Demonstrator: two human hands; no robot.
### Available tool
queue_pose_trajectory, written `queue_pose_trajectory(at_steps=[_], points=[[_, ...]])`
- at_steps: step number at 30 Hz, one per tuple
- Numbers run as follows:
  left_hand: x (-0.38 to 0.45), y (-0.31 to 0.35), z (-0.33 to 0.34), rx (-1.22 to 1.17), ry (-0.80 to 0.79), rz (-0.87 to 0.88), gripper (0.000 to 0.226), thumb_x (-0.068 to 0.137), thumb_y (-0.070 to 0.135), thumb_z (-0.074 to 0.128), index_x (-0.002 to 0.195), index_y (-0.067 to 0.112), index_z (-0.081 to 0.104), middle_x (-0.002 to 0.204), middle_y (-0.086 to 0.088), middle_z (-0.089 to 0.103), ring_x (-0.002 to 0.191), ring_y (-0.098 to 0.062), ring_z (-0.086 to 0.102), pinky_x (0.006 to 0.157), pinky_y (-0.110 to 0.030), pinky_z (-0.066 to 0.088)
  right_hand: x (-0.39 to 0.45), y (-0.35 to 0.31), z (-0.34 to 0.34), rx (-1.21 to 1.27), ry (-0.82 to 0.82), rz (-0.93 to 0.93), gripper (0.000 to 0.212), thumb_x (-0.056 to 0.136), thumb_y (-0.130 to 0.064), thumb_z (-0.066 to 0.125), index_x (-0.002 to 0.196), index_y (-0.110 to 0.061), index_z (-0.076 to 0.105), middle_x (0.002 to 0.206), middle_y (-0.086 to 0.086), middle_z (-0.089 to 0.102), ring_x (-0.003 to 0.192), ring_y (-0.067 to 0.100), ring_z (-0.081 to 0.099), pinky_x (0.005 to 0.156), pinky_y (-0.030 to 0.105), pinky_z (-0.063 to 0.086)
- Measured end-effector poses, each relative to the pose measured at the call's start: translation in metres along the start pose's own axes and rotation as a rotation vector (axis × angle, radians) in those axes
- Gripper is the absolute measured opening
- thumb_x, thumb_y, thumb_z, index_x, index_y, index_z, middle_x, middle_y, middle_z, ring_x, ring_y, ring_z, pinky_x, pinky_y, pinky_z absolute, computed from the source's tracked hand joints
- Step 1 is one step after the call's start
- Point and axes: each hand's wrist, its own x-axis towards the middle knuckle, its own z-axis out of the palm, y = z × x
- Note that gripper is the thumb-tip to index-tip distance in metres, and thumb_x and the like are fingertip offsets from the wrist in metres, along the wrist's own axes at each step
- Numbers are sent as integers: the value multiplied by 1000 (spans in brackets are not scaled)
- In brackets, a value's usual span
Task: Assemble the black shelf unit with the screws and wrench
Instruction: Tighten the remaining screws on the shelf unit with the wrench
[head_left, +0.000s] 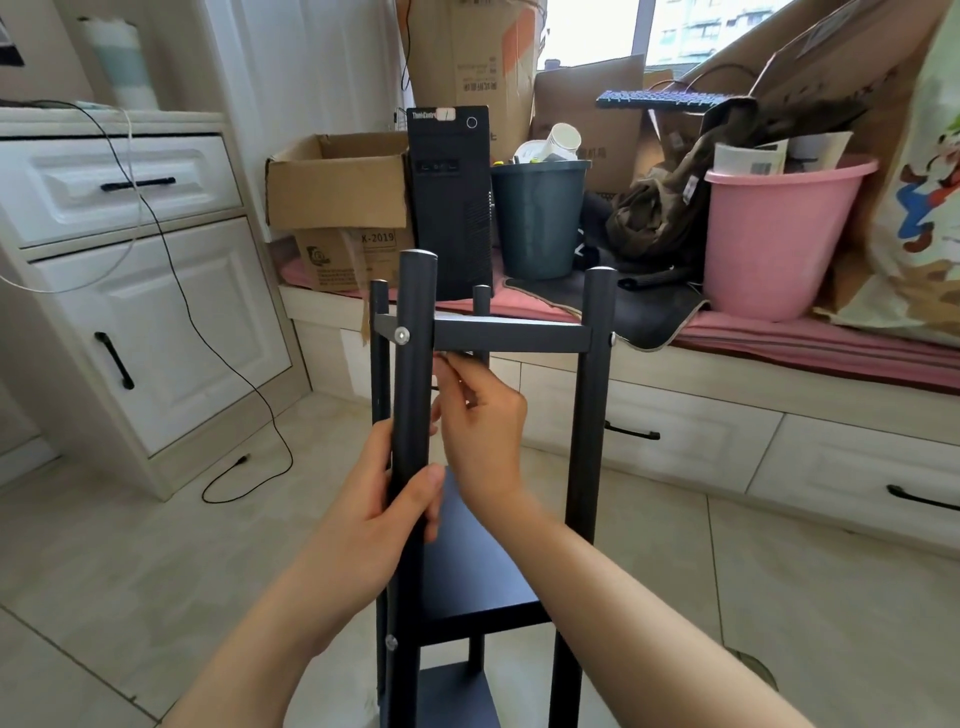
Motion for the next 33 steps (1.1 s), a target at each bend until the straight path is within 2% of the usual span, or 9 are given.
queue_pose_trajectory(at_steps=[4,8,12,17,20,23,25,30,33], points=[[1,-3,-2,13,3,22,26,105,33,47,123,53,49,73,0,56,68,-13,56,66,-30,46,1,-1,9,41,16,70,19,98,-18,56,101,-34,67,81,-27,66,61,12,65,57,46,56],[2,-3,-3,7,11,22,27,94,43,49,121,50,50,73,1,56,69,-14,56,70,-32,47,0,-3,11,63,23,66,19,98,-17,56,99,-34,67,80,-28,65,60,8,63,54,41,57],[3,-5,-3,-23,24,14,21,102,37,49,119,48,51,74,-1,56,68,-15,55,70,-32,47,-1,-5,7,37,-16,85,21,99,-15,55,95,-32,68,75,-19,64,63,12,63,60,44,56],[4,0,-1,-36,66,3,24,105,22,48,114,44,53,71,-2,55,63,-14,54,60,-18,47,-3,-18,-18,-97,-286,54,18,100,-13,52,90,-10,66,66,-5,61,60,12,58,62,28,50],[2,3,-1,-31,102,-13,17,105,23,49,116,36,50,69,-1,54,61,-14,53,55,-16,44,-3,-29,-51,-241,-459,85,18,101,-17,52,95,-12,68,65,-2,63,56,8,56,58,24,45],[0,5,-3,-21,108,-25,12,106,25,48,115,33,48,69,-2,53,63,-15,52,55,-19,43,-10,-40,-94,-436,-410,-4,20,100,-23,53,89,-15,68,62,-3,61,55,20,57,57,40,49],[-1,4,-4,-2,106,-23,8,106,27,48,112,33,47,68,-2,54,64,-17,51,59,-23,42,-14,-47,-118,-490,-321,-23,18,98,-23,56,84,-16,65,59,-9,56,56,20,52,56,41,46],[1,2,-5,-25,136,-24,9,105,28,50,103,37,49,67,-1,54,64,-21,50,64,-39,43,0,-54,-145,-361,-253,299,23,97,-21,58,78,-23,70,87,-8,56,76,3,52,68,15,37],[1,2,-6,-11,128,-9,8,105,29,51,103,36,49,67,0,54,64,-20,51,67,-41,44,18,-59,-146,-210,-391,501,26,96,-19,58,77,-23,74,100,-8,67,99,8,59,85,26,45]])
